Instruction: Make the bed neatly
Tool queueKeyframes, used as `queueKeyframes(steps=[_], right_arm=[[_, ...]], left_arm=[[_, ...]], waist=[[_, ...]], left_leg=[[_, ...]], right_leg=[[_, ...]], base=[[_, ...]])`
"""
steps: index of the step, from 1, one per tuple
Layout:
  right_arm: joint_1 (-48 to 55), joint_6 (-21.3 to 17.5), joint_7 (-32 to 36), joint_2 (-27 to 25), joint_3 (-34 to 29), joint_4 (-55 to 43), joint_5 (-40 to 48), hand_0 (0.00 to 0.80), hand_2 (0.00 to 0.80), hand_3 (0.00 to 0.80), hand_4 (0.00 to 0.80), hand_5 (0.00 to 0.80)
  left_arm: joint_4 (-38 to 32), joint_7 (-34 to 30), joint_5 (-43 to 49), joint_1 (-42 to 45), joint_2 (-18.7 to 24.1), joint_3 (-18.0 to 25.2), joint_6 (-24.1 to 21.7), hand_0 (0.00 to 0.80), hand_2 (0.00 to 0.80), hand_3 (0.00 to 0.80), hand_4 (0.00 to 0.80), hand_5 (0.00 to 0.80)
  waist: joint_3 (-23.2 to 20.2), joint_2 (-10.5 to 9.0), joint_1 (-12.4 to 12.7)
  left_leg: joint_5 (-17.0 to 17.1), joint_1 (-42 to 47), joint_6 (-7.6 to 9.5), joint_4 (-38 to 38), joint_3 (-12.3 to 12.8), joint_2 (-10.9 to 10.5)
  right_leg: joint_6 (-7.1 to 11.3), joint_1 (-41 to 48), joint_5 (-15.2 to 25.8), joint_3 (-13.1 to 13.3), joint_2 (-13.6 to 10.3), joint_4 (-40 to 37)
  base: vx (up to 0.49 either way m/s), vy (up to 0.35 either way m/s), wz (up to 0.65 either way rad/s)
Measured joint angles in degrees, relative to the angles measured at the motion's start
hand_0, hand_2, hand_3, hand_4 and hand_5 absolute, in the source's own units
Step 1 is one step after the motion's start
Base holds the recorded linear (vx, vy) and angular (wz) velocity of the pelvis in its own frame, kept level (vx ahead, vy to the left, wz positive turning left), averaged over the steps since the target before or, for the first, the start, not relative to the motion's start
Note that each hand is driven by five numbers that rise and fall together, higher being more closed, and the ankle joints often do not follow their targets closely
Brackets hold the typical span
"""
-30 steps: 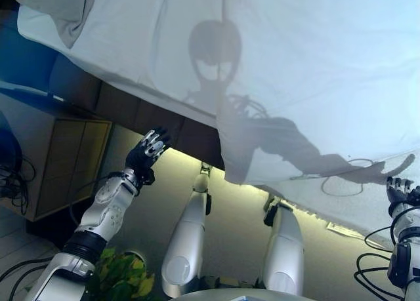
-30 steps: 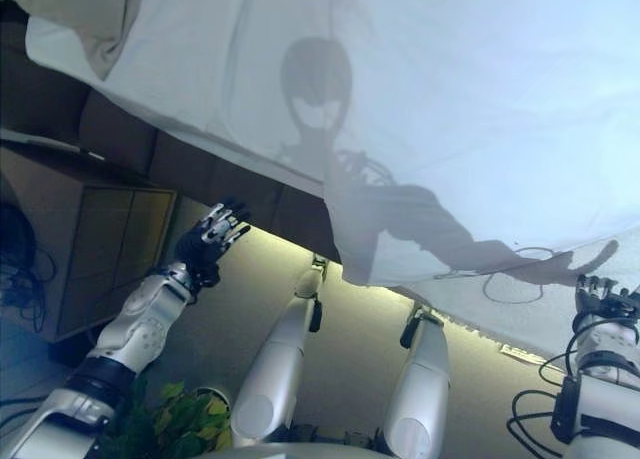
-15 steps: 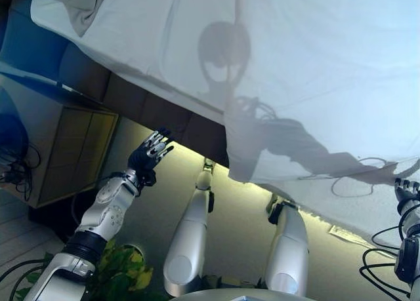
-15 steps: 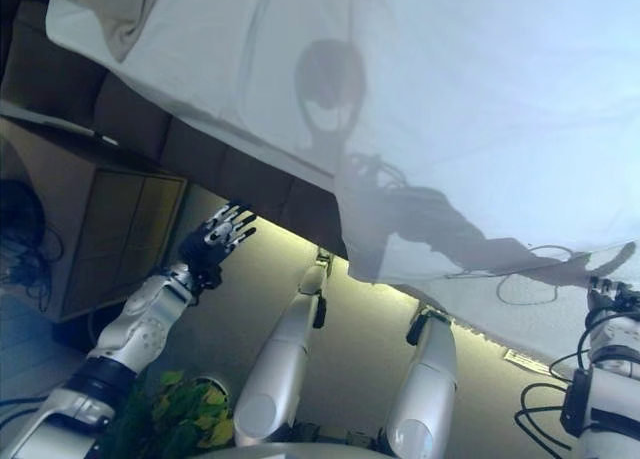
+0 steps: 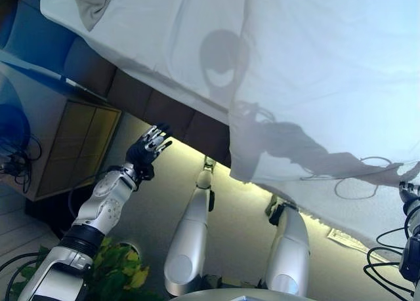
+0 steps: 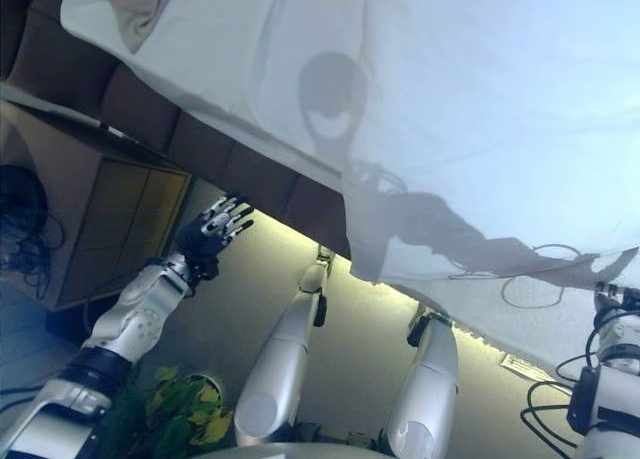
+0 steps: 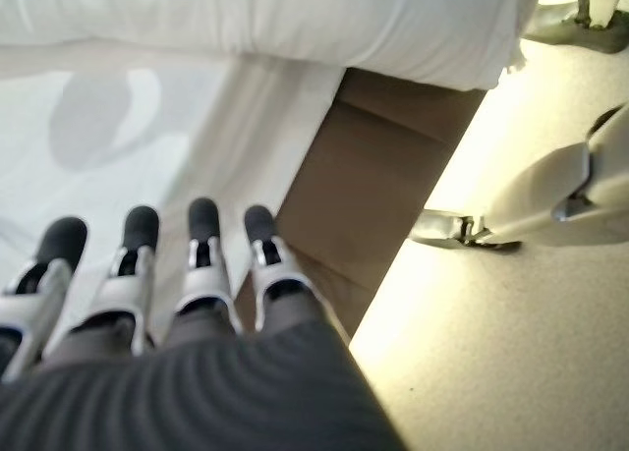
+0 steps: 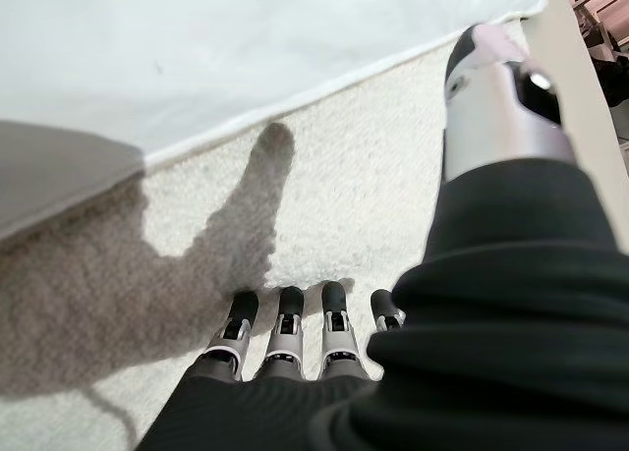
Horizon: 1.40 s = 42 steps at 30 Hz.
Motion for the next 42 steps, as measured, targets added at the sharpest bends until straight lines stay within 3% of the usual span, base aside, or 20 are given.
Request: queueKeyframes(steps=[3,13,35,42], right_arm=[[0.13,-0.03,-0.01,0.00,-0.03,0.00,0.01,0.000,0.000,0.000,0.000,0.000],[-0.43,-0.36,2.32,0.15,-0.28,-4.41,0.07,0.000,0.000,0.000,0.000,0.000],[-0.86,-1.31,2.30,3.01,0.01,-4.52,4.76,0.000,0.000,0.000,0.000,0.000],[-0.79,-1.24,2.28,2.97,0.08,-4.53,4.76,0.000,0.000,0.000,0.000,0.000]], left_arm=[[0.26,-0.14,0.01,-0.03,0.01,-0.01,0.40,0.000,0.000,0.000,0.000,0.000],[1.23,-0.18,0.03,-0.18,0.99,-0.01,1.33,0.000,0.000,0.000,0.000,0.000],[2.84,-0.08,0.14,0.66,1.12,-0.02,0.92,0.000,0.000,0.000,0.000,0.000],[2.83,-0.08,0.16,0.71,1.11,-0.05,0.86,0.000,0.000,0.000,0.000,0.000]], waist=[[-0.04,-0.34,-0.11],[-3.16,-4.60,0.34],[-2.97,-4.19,0.13],[-1.98,-2.36,0.08]], left_leg=[[0.34,1.51,0.04,-0.09,-0.04,0.08],[0.05,3.42,-0.30,-1.25,-0.02,1.34],[0.74,2.38,-0.44,-1.92,0.96,1.26],[0.89,1.97,-0.76,-1.93,1.13,1.35]], right_leg=[[0.02,1.86,0.01,-0.41,0.03,-0.43],[-0.83,3.84,-0.47,-1.01,1.01,-1.41],[-0.51,2.09,-0.83,-0.81,0.75,-1.33],[-0.56,1.12,-0.89,-0.45,0.71,-0.41]], base=[[0.046,-0.049,0.02],[0.007,-0.013,0.01],[-0.033,0.006,0.00],[-0.004,0.002,0.00]])
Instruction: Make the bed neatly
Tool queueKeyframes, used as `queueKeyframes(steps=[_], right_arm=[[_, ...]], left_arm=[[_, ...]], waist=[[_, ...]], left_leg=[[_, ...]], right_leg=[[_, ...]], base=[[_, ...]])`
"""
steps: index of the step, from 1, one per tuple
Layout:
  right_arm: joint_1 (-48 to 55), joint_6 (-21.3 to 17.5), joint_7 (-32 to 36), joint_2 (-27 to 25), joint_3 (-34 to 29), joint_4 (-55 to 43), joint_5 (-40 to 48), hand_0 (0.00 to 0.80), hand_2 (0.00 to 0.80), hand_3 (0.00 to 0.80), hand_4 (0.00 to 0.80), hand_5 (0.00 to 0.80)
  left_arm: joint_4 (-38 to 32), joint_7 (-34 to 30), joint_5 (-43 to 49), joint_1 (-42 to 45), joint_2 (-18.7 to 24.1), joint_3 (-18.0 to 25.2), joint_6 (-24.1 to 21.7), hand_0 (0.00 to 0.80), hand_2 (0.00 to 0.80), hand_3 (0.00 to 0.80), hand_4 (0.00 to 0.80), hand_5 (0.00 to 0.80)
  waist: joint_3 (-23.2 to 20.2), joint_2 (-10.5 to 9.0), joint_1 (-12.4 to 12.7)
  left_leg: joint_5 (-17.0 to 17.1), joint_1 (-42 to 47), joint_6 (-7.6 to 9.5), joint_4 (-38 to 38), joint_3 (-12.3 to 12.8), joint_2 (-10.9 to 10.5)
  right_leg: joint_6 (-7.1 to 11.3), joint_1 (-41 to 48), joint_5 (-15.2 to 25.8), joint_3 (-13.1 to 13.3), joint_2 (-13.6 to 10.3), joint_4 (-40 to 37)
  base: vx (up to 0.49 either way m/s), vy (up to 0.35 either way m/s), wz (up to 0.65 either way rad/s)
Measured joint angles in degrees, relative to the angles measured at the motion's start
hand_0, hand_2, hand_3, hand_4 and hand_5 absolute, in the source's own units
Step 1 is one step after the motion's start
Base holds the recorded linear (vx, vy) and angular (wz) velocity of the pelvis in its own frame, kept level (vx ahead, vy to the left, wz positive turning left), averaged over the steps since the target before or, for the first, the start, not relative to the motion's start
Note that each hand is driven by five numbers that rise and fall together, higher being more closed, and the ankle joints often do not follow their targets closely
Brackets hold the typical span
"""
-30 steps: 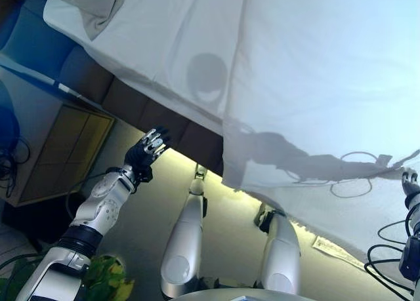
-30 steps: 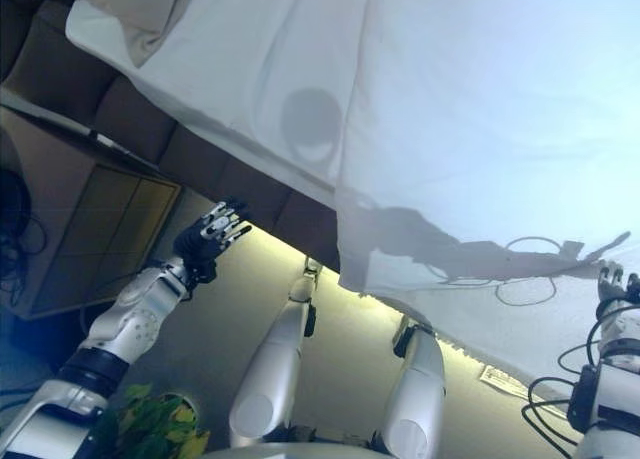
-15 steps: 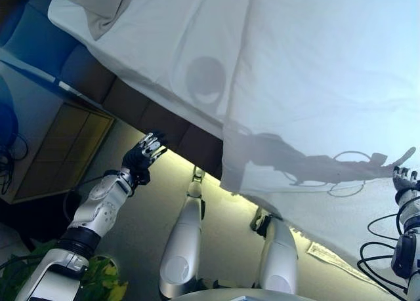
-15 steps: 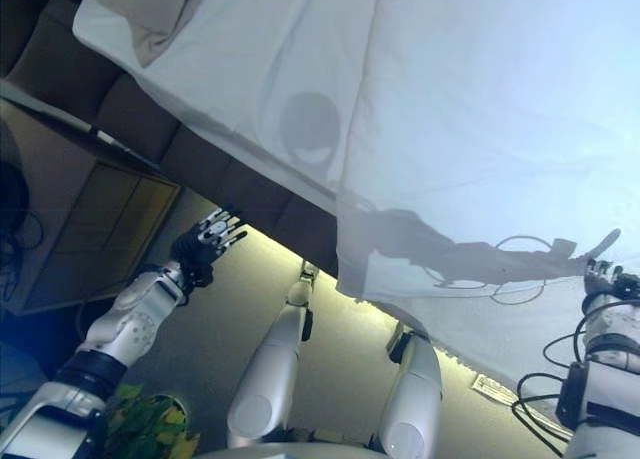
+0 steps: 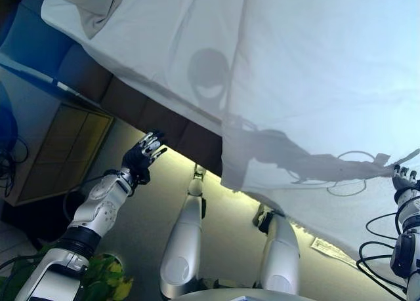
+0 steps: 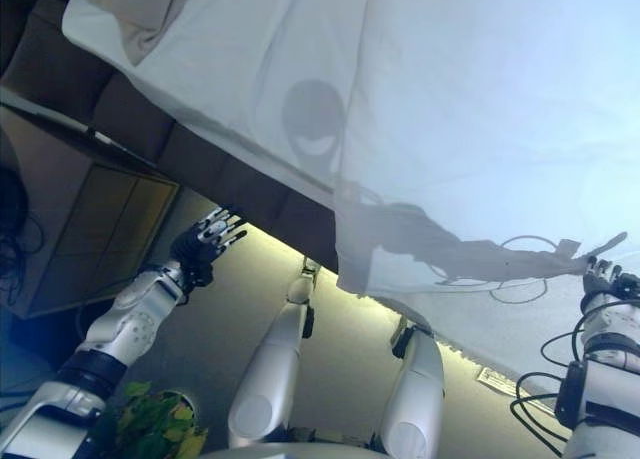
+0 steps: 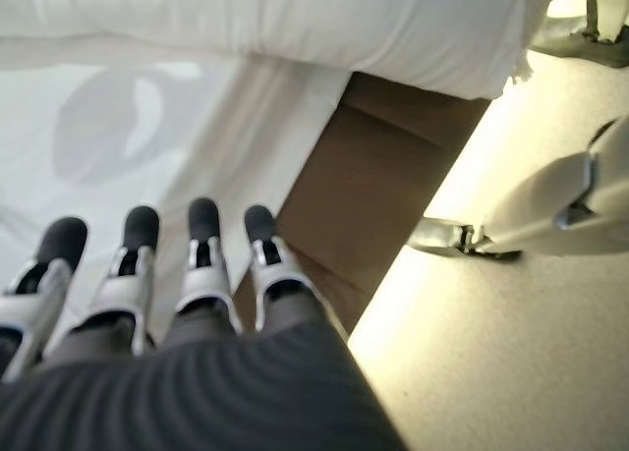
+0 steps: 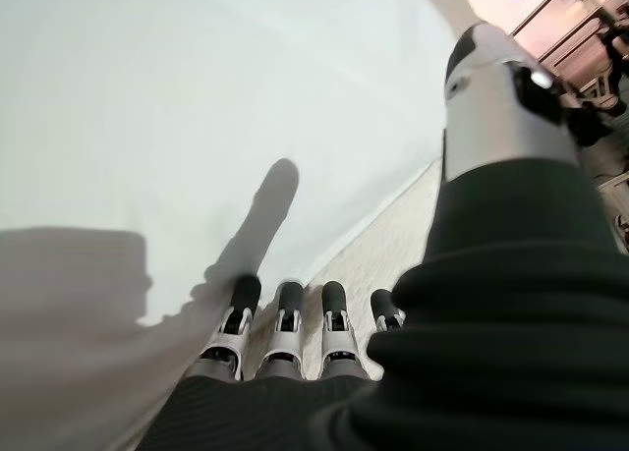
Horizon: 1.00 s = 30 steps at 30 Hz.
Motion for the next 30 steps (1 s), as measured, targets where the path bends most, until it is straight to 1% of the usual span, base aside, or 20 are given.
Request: queueKeyframes(steps=[3,9,16,18,19,20,21,22,23,24,30], right_arm=[[-0.28,0.01,0.00,0.00,1.08,0.05,0.00,0.000,0.000,0.000,0.000,0.000],[-2.15,-0.11,1.74,-0.08,2.47,0.04,-0.64,0.000,0.000,0.000,0.000,0.000],[-5.49,-1.22,3.34,-0.69,4.76,-0.17,-2.51,0.000,0.000,0.000,0.000,0.000],[-6.20,-1.22,3.33,-1.20,5.01,-0.01,-2.99,0.000,0.000,0.000,0.000,0.000],[-6.39,-1.15,3.35,-1.54,5.18,0.05,-3.00,0.050,0.050,0.050,0.050,0.050],[-6.47,-1.12,3.36,-1.93,5.89,0.05,-3.00,0.119,0.119,0.119,0.119,0.119],[-6.48,-1.10,3.45,-2.33,6.25,0.05,-3.00,0.402,0.402,0.402,0.402,0.402],[-6.72,-1.09,3.57,-2.55,6.46,0.06,-3.00,0.502,0.502,0.502,0.502,0.502],[-7.10,-1.09,3.62,-2.56,6.72,0.06,-3.00,0.627,0.627,0.627,0.627,0.627],[-7.40,-1.09,3.60,-2.56,6.79,0.05,-3.00,0.800,0.800,0.800,0.800,0.800],[-9.15,-1.09,2.67,-2.57,6.79,0.07,-2.83,0.800,0.800,0.800,0.800,0.800]], left_arm=[[-0.09,0.12,0.01,0.62,-0.04,-0.16,-0.76,0.000,0.000,0.000,0.000,0.000],[-0.66,0.64,-0.01,-0.32,-0.10,-0.40,-1.08,0.000,0.000,0.000,0.000,0.000],[-0.85,0.38,-0.05,-0.23,-0.12,-0.40,-1.03,0.000,0.000,0.000,0.000,0.000],[-0.85,0.16,-0.07,-0.22,-0.11,-0.40,-1.04,0.000,0.000,0.000,0.000,0.000],[-0.86,-0.08,-0.09,-0.27,-0.11,-0.39,-1.03,0.000,0.000,0.000,0.000,0.000],[-0.94,-0.20,-0.10,-0.32,-0.11,-0.39,-1.03,0.000,0.000,0.000,0.000,0.000],[-1.03,-0.26,-0.16,-0.42,-0.11,-0.39,-1.03,0.000,0.000,0.000,0.000,0.000],[-1.02,-0.28,-0.16,-0.51,-0.08,-0.38,-1.03,0.000,0.000,0.000,0.000,0.000],[-1.02,-0.30,-0.20,-0.57,-0.07,-0.38,-0.96,0.000,0.000,0.000,0.000,0.000],[-1.02,-0.37,-0.27,-0.75,-0.06,-0.37,-0.90,0.000,0.000,0.000,0.000,0.000],[-1.03,-0.69,-0.60,-0.86,0.07,-0.29,-0.84,0.000,0.000,0.000,0.000,0.000]], waist=[[0.14,0.24,0.02],[0.40,0.59,-0.06],[1.19,1.94,0.13],[1.22,2.02,0.24],[1.24,2.07,0.23],[1.30,2.19,0.19],[1.30,2.20,0.21],[1.33,2.25,0.25],[1.39,2.38,0.28],[1.45,2.51,0.29],[1.58,2.77,1.29]], left_leg=[[0.20,-1.09,0.20,-0.01,0.43,0.04],[0.58,-1.85,-0.15,0.03,0.42,-0.17],[0.99,-2.59,-0.10,-0.31,-0.12,-0.40],[1.05,-2.76,-0.03,-0.52,-0.14,-0.62],[1.26,-2.95,-0.11,-0.54,-0.15,-0.75],[1.36,-3.15,-0.22,-0.52,-0.24,-0.87],[1.46,-3.48,-0.10,-0.45,-0.33,-1.01],[1.53,-3.81,-0.12,-0.38,-0.43,-1.09],[1.62,-4.01,-0.22,-0.37,-0.59,-1.16],[1.71,-4.12,-0.33,-0.34,-0.86,-1.24],[1.76,-4.64,-0.37,-0.11,-1.17,-1.15]], right_leg=[[-0.09,-1.78,-0.04,0.62,0.01,0.62],[-0.08,-2.74,-0.10,0.75,-0.10,1.18],[-0.40,-3.85,-0.48,0.59,-0.16,2.39],[-0.46,-4.34,-0.61,0.63,-0.44,2.81],[-0.46,-4.64,-0.77,0.62,-0.64,3.15],[-0.44,-4.79,-0.89,0.49,-0.81,3.37],[-0.42,-5.11,-0.98,0.46,-0.95,3.59],[-0.40,-5.38,-1.02,0.45,-1.01,3.76],[-0.39,-5.42,-1.02,0.37,-1.04,3.94],[-0.31,-5.42,-1.10,0.34,-1.05,4.03],[-0.50,-5.87,-1.30,0.03,-1.09,4.58]], base=[[-0.019,0.003,-0.04],[0.000,0.000,0.00],[0.029,0.005,0.03],[0.039,0.021,0.03],[0.036,0.026,0.07],[0.032,0.024,0.10],[0.042,0.017,0.09],[0.042,0.006,0.07],[0.045,-0.002,0.08],[0.035,-0.006,0.08],[0.010,0.003,0.03]])
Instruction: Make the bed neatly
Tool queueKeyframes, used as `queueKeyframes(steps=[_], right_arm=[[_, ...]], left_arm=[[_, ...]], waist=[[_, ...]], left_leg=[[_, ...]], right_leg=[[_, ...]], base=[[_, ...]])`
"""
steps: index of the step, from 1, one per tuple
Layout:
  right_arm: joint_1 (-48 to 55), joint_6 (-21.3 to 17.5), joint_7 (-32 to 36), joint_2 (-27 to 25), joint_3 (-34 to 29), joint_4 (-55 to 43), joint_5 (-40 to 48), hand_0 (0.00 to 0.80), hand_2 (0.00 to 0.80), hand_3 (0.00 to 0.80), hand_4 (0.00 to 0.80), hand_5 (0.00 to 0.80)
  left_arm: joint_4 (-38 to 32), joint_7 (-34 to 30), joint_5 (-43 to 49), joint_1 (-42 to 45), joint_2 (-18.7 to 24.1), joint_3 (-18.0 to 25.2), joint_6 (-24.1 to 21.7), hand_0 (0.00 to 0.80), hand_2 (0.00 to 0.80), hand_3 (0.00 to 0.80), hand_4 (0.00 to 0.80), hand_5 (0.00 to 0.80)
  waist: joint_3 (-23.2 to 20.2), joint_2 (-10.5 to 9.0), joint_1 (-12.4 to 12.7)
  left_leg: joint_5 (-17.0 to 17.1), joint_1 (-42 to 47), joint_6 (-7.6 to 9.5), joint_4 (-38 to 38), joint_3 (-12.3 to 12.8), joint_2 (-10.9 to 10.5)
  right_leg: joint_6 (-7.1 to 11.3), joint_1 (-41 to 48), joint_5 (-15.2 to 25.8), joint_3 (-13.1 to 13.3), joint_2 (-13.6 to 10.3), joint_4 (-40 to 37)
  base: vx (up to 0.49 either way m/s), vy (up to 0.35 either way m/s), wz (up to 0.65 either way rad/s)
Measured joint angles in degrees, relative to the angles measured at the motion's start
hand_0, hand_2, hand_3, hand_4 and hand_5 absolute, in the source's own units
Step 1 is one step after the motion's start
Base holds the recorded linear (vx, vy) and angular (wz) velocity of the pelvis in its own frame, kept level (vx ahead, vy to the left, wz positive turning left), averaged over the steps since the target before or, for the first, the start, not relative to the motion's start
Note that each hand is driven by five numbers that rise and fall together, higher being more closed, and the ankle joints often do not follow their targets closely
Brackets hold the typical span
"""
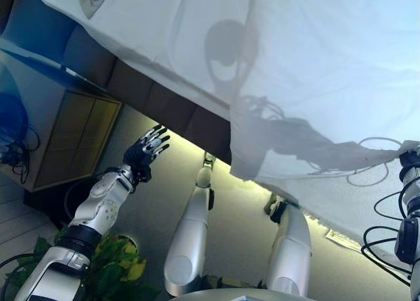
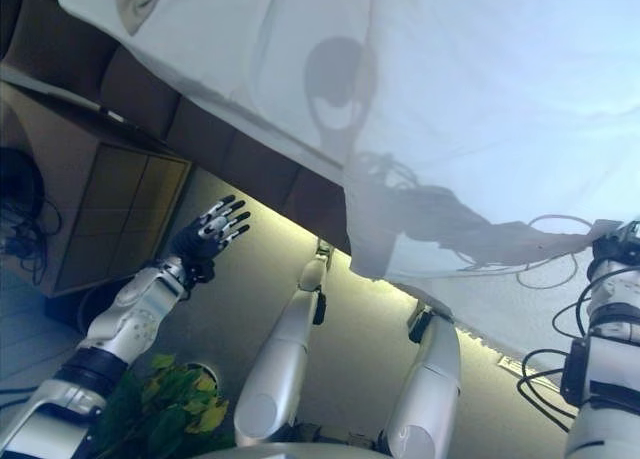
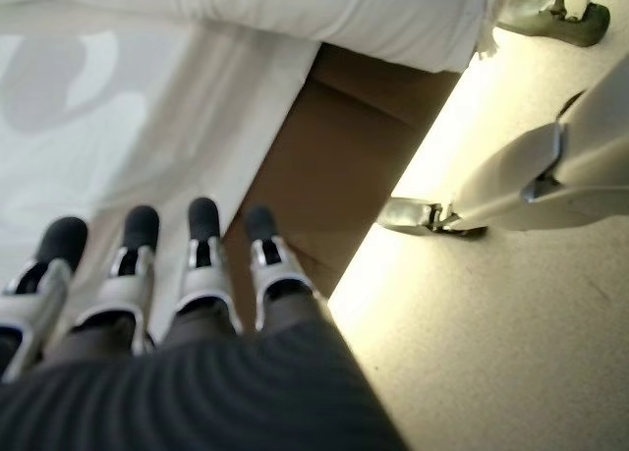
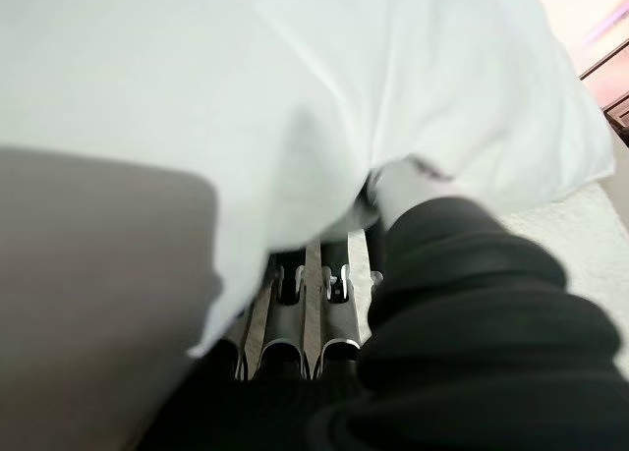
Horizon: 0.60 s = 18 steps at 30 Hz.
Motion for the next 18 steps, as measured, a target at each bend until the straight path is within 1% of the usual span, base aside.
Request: queueKeyframes(steps=[5,10,13,18], right_arm=[[-0.19,0.20,0.18,0.05,0.14,0.06,0.43,0.800,0.800,0.800,0.800,0.800],[0.61,0.39,2.43,0.75,0.22,-0.27,-0.12,0.800,0.800,0.800,0.800,0.800],[3.26,0.26,3.54,3.03,0.31,-4.32,-3.36,0.800,0.800,0.800,0.800,0.800],[7.06,-1.07,3.60,8.05,5.04,-12.97,-11.37,0.800,0.800,0.800,0.800,0.800]], left_arm=[[0.00,0.01,0.00,0.08,0.00,0.00,-0.01,0.000,0.000,0.000,0.000,0.000],[-1.34,0.19,-0.02,0.21,-0.11,0.00,-0.06,0.000,0.000,0.000,0.000,0.000],[-2.47,1.30,0.01,0.29,-0.78,0.04,-0.06,0.000,0.000,0.000,0.000,0.000],[-2.43,4.69,0.70,0.10,-1.86,0.28,0.24,0.000,0.000,0.000,0.000,0.000]], waist=[[0.00,0.00,0.17],[0.00,0.00,0.10],[0.00,0.00,0.04],[-0.21,-0.22,-0.14]], left_leg=[[-0.02,-0.15,-0.02,-0.07,0.00,-0.05],[0.16,0.01,0.17,-0.03,0.04,-0.13],[0.14,1.53,0.17,-0.07,0.03,-0.10],[-0.28,6.06,-0.27,-1.06,0.12,0.82]], right_leg=[[-0.13,-0.25,-0.30,-0.09,-0.17,0.30],[-0.11,0.08,-0.28,-0.21,-0.17,0.35],[-0.10,1.90,-0.28,-0.47,-0.18,-0.02],[-0.27,6.93,-0.38,-1.37,0.24,-1.54]], base=[[0.002,0.032,0.02],[0.018,0.041,0.01],[0.046,0.025,0.04],[0.062,0.010,-0.01]])
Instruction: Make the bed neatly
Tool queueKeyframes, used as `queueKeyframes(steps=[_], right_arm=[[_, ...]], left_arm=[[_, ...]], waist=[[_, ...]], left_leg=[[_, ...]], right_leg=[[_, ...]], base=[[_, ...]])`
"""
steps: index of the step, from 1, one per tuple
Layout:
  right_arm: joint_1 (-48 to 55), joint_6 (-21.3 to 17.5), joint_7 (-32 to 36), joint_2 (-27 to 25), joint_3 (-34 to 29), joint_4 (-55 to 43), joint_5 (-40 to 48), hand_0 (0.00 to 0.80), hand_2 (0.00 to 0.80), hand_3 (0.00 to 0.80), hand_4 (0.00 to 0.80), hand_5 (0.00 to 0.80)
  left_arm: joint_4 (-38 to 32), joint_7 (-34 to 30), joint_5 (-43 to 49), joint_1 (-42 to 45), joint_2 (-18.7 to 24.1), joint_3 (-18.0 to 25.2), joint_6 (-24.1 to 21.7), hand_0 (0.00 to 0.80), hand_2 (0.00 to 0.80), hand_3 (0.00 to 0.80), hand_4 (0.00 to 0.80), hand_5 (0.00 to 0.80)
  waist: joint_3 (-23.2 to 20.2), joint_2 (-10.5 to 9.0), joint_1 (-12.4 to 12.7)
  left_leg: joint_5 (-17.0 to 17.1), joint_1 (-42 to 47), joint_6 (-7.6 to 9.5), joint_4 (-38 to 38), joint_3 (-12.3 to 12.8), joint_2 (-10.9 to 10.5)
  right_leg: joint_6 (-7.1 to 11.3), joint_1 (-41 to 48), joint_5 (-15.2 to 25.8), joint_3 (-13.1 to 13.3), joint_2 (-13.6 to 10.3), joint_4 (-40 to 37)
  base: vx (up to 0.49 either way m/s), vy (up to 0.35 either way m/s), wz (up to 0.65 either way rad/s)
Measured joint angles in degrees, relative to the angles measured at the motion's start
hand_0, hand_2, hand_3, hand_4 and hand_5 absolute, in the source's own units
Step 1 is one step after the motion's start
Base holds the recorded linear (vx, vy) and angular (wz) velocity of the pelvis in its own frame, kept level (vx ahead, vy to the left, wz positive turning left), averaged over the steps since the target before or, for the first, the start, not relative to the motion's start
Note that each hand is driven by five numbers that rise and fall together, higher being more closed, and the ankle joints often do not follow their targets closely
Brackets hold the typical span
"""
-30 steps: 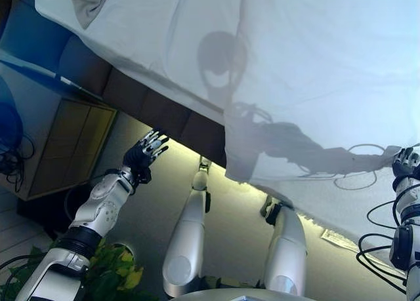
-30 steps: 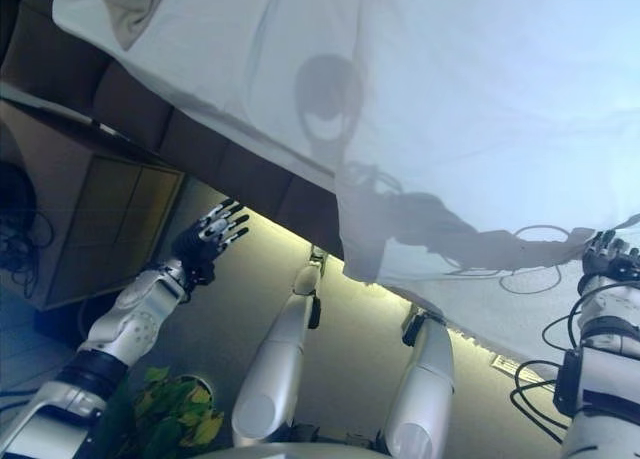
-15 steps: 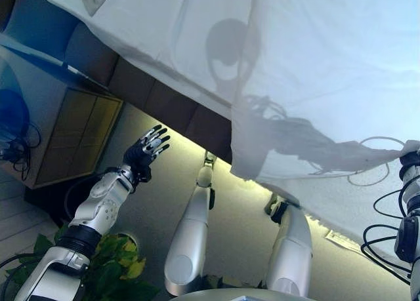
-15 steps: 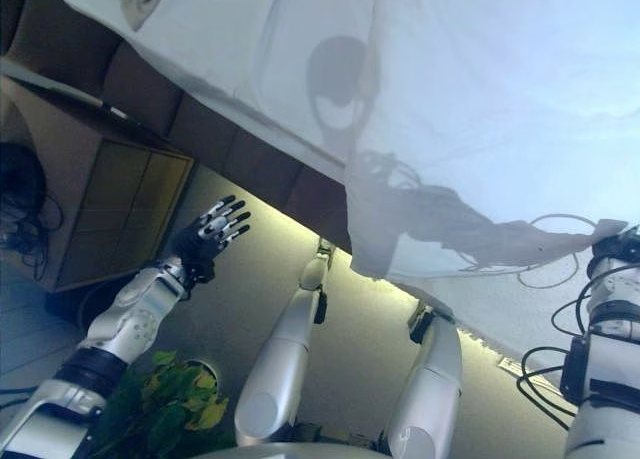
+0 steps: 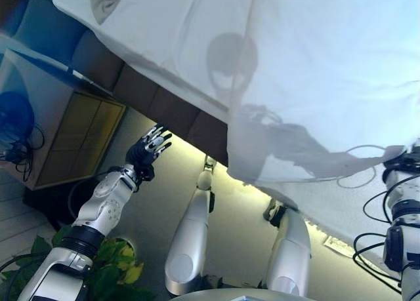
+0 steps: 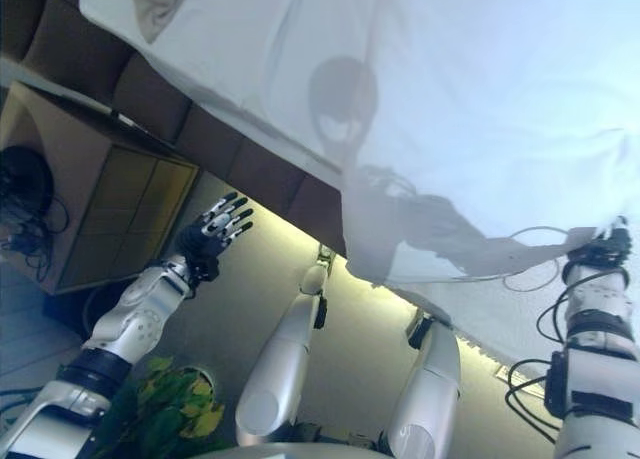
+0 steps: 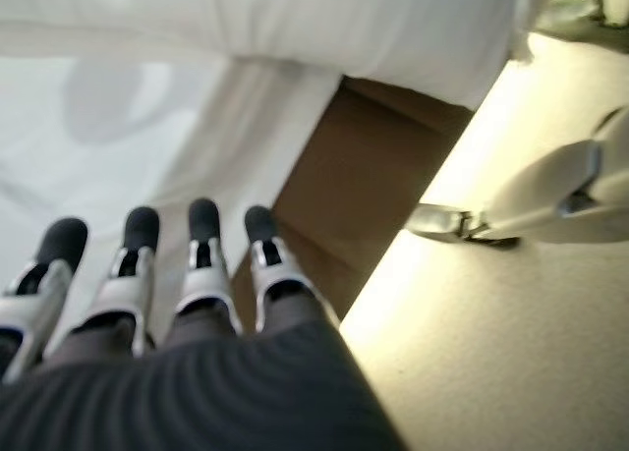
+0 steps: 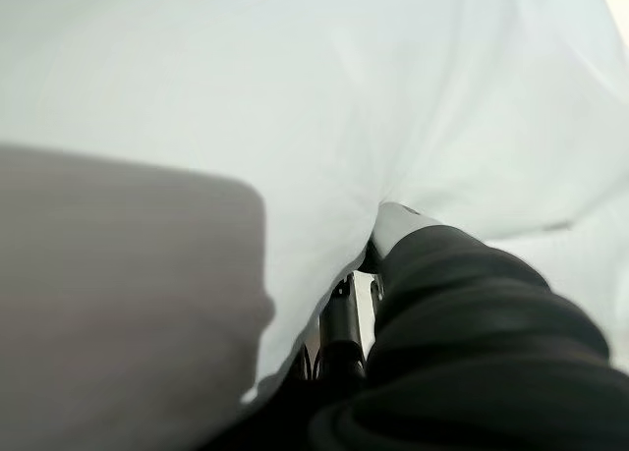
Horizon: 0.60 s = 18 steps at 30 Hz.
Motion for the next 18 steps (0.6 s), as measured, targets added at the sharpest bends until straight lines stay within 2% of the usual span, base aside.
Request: queueKeyframes(steps=[2,3,4,5,8,11,15,18], right_arm=[[1.41,-0.68,-0.19,1.61,1.86,-3.15,-3.28,0.800,0.800,0.800,0.800,0.800],[1.99,-1.16,-0.29,2.76,2.17,-4.56,-5.12,0.800,0.800,0.800,0.800,0.800],[2.83,-1.68,-0.89,3.95,2.77,-6.34,-6.51,0.800,0.800,0.800,0.800,0.800],[4.09,-1.99,-2.03,5.52,4.07,-9.02,-8.50,0.800,0.800,0.800,0.800,0.800],[5.34,-2.15,-3.08,9.99,7.71,-12.41,-12.36,0.800,0.800,0.800,0.800,0.800],[6.27,-2.19,-4.37,14.20,10.88,-15.22,-16.18,0.800,0.800,0.800,0.800,0.800],[6.76,-2.07,-7.03,17.62,15.34,-17.31,-21.11,0.800,0.800,0.800,0.800,0.800],[6.83,-1.85,-8.32,19.76,17.72,-19.13,-23.16,0.800,0.800,0.800,0.800,0.800]], left_arm=[[-0.03,0.62,0.05,-0.49,-0.28,0.45,0.71,0.000,0.000,0.000,0.000,0.000],[0.28,1.00,0.17,-0.85,-0.89,0.79,1.32,0.000,0.000,0.000,0.000,0.000],[0.56,1.27,0.75,-0.72,-1.61,0.91,2.01,0.000,0.000,0.000,0.000,0.000],[0.56,1.49,2.05,-0.43,-2.18,0.91,2.74,0.000,0.000,0.000,0.000,0.000],[0.56,1.78,2.91,0.13,-2.86,1.13,3.49,0.000,0.000,0.000,0.000,0.000],[0.60,2.29,4.47,-0.04,-3.98,1.11,3.77,0.000,0.000,0.000,0.000,0.000],[1.44,3.37,4.52,-0.06,-7.18,0.99,5.60,0.000,0.000,0.000,0.000,0.000],[2.84,4.15,5.74,0.02,-10.02,-0.90,7.68,0.000,0.000,0.000,0.000,0.000]], waist=[[-1.04,-0.46,-0.07],[-1.05,-0.71,-0.41],[-1.11,-0.82,-0.42],[-1.43,-1.37,-0.53],[-3.40,-4.26,-0.82],[-4.45,-5.91,-1.08],[-5.10,-6.10,-0.96],[-5.91,-6.09,-0.88]], left_leg=[[-1.20,0.20,-0.70,-1.17,0.32,0.44],[-3.07,-0.03,0.43,0.72,0.39,0.37],[-3.06,0.30,1.54,3.23,0.32,0.60],[-3.09,1.42,0.78,3.51,0.35,0.67],[-3.02,4.11,0.68,2.34,0.81,0.53],[-3.19,6.64,0.45,1.34,0.66,0.84],[-3.34,10.34,0.29,0.05,0.20,1.10],[-3.45,12.71,0.20,-0.89,0.08,1.20]], right_leg=[[-0.66,0.73,0.15,-0.92,0.10,-1.39],[-0.67,1.91,0.65,-1.87,-0.14,-2.56],[-0.43,3.13,0.68,-2.20,0.05,-2.66],[-0.04,4.65,0.50,-2.08,0.33,-2.85],[0.73,7.36,0.83,-2.07,0.23,-4.79],[1.19,10.84,1.27,-2.15,1.07,-7.49],[1.55,15.73,2.07,-2.32,2.06,-11.12],[1.73,18.74,2.43,-2.36,2.58,-13.18]], base=[[0.090,0.014,0.15],[0.100,0.006,0.18],[0.104,0.001,0.10],[0.088,-0.002,-0.01],[0.096,-0.007,-0.01],[0.080,-0.004,0.01],[0.065,-0.002,0.03],[0.075,0.005,0.03]])
